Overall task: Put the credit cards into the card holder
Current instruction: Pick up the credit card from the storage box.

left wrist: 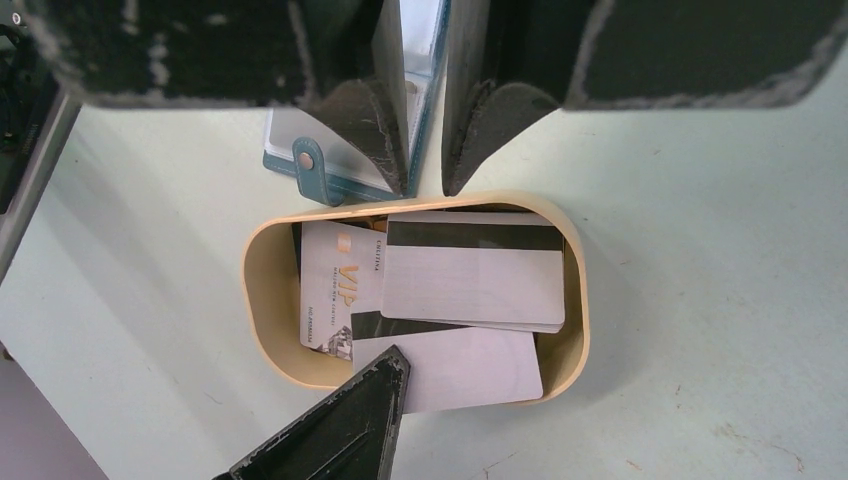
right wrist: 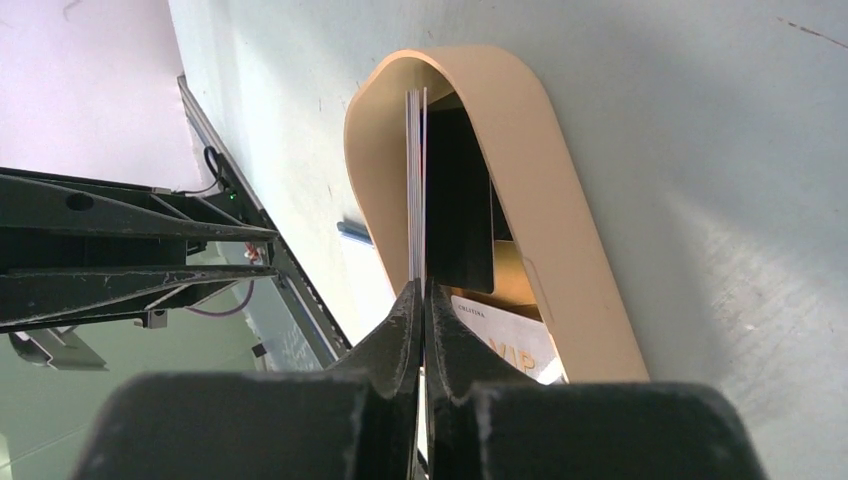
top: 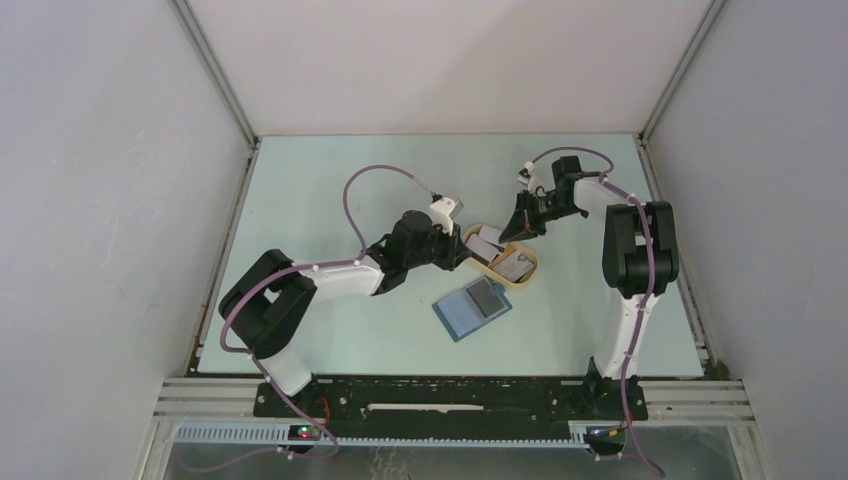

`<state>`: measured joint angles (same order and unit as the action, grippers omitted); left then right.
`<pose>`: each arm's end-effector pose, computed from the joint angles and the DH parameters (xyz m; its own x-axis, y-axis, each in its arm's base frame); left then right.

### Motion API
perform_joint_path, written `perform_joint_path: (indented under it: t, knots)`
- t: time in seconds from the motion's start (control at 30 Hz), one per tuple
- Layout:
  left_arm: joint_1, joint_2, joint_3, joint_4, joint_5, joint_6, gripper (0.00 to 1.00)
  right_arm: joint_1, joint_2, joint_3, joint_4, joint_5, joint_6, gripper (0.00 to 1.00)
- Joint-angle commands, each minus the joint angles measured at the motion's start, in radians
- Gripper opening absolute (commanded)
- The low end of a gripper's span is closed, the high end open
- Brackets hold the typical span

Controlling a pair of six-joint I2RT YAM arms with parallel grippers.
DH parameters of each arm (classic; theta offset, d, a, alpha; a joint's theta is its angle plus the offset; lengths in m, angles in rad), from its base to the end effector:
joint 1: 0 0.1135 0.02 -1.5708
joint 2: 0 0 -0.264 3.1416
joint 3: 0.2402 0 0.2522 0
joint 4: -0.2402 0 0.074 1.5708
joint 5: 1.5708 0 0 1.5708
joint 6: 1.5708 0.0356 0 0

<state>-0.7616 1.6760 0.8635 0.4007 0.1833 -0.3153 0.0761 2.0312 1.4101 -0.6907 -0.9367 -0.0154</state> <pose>0.2558 -0.2529 0.1958 -0.5233 0.0777 -0.8486 0.6702 0.6526 -0.3535 0.3925 0.0587 0.1643 -0.9599 -0.0823 -0.2681 -0.2656 0.5739 0.7747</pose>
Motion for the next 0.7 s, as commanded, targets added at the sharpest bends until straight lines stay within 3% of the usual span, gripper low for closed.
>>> perform_joint_path:
  t: [0.0, 0.33, 0.47, 0.67]
  knots:
    - [-0.001, -0.017, 0.042, 0.031, 0.000, 0.005, 0.23, -0.010, -0.074, -0.011, 0.016, 0.020, 0.004, 0.01]
    - [-0.001, -0.085, -0.046, 0.151, 0.005, 0.005, 0.27, -0.013, -0.204, -0.028, 0.006, 0.143, -0.092, 0.00]
    - [0.001, -0.145, -0.118, 0.237, -0.004, -0.001, 0.37, -0.013, -0.259, -0.038, -0.012, 0.164, -0.147, 0.00]
    - [0.001, -0.334, -0.305, 0.435, -0.050, -0.048, 0.60, -0.013, -0.374, -0.060, -0.045, 0.092, -0.234, 0.00]
